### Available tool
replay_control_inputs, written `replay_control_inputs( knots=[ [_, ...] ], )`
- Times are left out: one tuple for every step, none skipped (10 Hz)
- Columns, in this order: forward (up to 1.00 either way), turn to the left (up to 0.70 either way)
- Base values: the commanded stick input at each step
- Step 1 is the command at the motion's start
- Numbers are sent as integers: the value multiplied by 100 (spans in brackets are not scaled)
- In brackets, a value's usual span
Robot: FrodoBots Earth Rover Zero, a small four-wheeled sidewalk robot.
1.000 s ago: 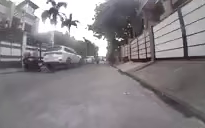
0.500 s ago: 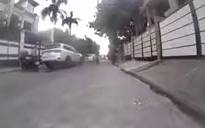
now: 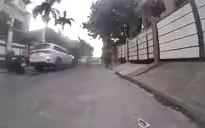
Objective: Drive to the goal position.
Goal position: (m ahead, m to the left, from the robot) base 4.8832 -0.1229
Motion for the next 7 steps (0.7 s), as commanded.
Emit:
replay_control_inputs(
  knots=[
    [100,0],
    [100,0],
    [100,0],
    [100,0],
    [100,0],
    [100,-8],
    [100,-26]
  ],
)
